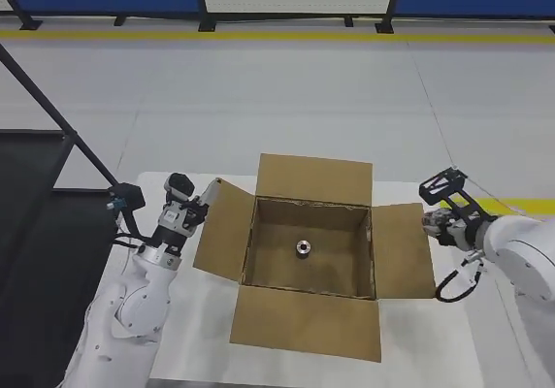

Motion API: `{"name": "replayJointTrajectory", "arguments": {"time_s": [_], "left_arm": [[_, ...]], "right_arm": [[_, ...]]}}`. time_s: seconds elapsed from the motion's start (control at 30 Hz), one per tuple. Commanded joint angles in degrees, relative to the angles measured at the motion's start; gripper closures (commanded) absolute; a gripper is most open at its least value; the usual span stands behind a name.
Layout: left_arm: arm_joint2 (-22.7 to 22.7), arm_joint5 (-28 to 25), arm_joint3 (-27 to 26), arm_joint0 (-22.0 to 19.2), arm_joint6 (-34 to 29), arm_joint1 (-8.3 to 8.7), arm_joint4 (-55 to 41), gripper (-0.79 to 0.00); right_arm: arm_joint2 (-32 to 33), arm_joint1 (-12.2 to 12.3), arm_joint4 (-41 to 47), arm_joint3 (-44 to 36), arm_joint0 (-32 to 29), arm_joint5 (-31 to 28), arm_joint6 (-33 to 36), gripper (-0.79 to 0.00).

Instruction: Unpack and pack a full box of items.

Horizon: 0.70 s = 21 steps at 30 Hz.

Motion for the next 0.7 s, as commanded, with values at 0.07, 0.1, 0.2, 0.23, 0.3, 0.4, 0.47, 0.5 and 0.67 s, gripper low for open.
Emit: {"name": "replayJointTrajectory", "arguments": {"time_s": [0.07, 0.1, 0.2, 0.23, 0.3, 0.4, 0.47, 0.5, 0.67], "left_arm": [[1.18, -0.02, 0.83, -1.10, -0.11, -0.22, 0.00, -0.785], [1.39, -0.01, 0.95, -1.33, -0.14, -0.26, 0.12, -0.785], [1.74, 0.13, 1.25, -1.79, -0.07, -0.36, 0.29, -0.785], [1.80, 0.24, 1.30, -1.86, -0.07, -0.39, 0.35, -0.785], [1.90, 0.58, 1.36, -1.90, -0.10, -0.43, 0.57, -0.785], [2.13, 1.17, 1.34, -1.96, -0.11, -0.51, 1.01, -0.785], [2.28, 1.50, 1.20, -1.99, -0.09, -0.56, 1.21, -0.785], [2.35, 1.71, 1.04, -2.02, -0.14, -0.58, 1.41, -0.785], [2.47, 2.29, 0.49, -1.97, -0.27, -0.66, 2.09, -0.785]], "right_arm": [[5.16, 0.69, 1.74, 6.24, -4.51, -3.22, -1.51, 0.000], [5.56, 0.82, 1.73, 8.72, -4.91, -3.73, -1.74, 0.000], [5.60, 1.05, 3.78, 16.84, -4.80, -7.37, -3.79, 0.000], [5.40, 1.13, 4.22, 19.62, -4.53, -8.90, -4.54, 0.000], [4.62, 1.18, 5.28, 24.96, -3.90, -11.35, -6.43, 0.000], [2.55, 1.09, 6.85, 30.31, -2.83, -15.38, -9.48, 0.000], [0.87, 1.00, 6.60, 32.86, -2.01, -16.71, -10.59, 0.000], [-0.02, 0.93, 6.45, 33.88, -1.51, -17.12, -11.03, 0.000], [-4.12, 0.63, 5.22, 37.65, 1.05, -19.48, -12.79, -0.206]]}}
